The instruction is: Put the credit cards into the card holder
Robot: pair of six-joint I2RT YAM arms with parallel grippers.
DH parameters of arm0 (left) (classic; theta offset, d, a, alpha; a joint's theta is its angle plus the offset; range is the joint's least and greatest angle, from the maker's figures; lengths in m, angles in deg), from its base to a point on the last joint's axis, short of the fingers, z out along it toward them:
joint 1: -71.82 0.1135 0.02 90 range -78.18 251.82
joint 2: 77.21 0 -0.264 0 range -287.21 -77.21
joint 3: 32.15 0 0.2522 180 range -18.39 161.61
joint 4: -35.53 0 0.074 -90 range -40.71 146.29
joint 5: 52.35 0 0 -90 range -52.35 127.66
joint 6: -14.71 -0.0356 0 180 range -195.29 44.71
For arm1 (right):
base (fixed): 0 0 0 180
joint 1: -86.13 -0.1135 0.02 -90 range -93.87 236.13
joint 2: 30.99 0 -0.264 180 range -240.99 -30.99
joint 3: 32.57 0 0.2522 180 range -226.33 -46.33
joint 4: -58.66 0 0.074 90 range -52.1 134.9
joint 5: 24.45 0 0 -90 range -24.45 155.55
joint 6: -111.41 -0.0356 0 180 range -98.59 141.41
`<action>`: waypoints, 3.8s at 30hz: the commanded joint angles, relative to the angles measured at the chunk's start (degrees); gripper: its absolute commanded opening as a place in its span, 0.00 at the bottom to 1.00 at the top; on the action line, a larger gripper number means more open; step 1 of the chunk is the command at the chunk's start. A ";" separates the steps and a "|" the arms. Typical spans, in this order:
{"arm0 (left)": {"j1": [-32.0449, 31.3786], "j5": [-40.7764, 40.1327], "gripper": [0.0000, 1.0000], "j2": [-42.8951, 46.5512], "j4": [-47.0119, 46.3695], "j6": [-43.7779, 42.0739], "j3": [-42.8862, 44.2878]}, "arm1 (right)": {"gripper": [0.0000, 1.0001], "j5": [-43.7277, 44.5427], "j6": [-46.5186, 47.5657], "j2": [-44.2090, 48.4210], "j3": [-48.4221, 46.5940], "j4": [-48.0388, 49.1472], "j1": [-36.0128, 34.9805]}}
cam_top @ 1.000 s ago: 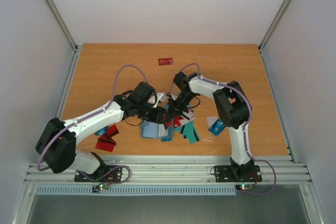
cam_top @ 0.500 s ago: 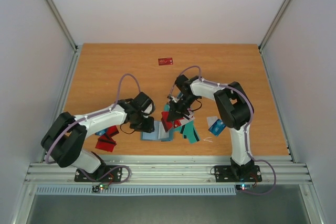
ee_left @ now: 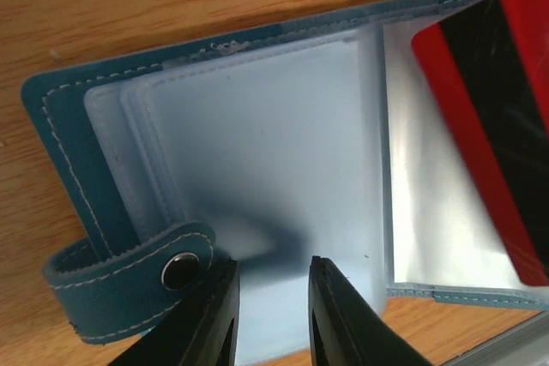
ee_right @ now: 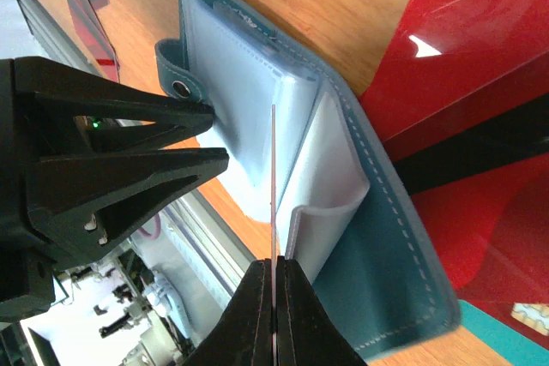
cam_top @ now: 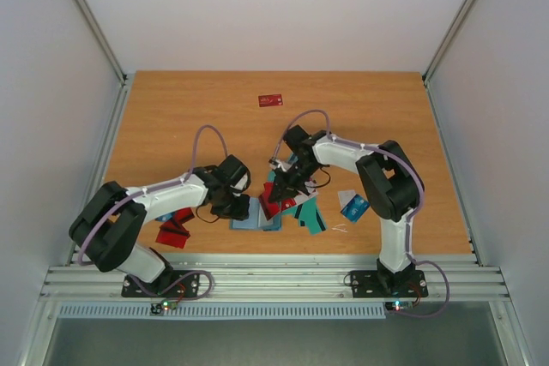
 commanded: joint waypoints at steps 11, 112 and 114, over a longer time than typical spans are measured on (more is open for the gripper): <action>0.17 -2.37 0.24 2.37 -0.64 2.45 -3.19 | 0.01 -1.15 1.26 -0.98 1.93 1.46 -1.65; 0.40 2.35 0.26 5.10 -0.82 2.69 -8.41 | 0.01 -7.27 -11.26 -8.58 2.57 17.94 -2.99; 0.41 2.61 0.26 5.16 -0.75 2.50 -8.35 | 0.01 -7.43 -11.39 -8.50 3.01 18.79 -2.99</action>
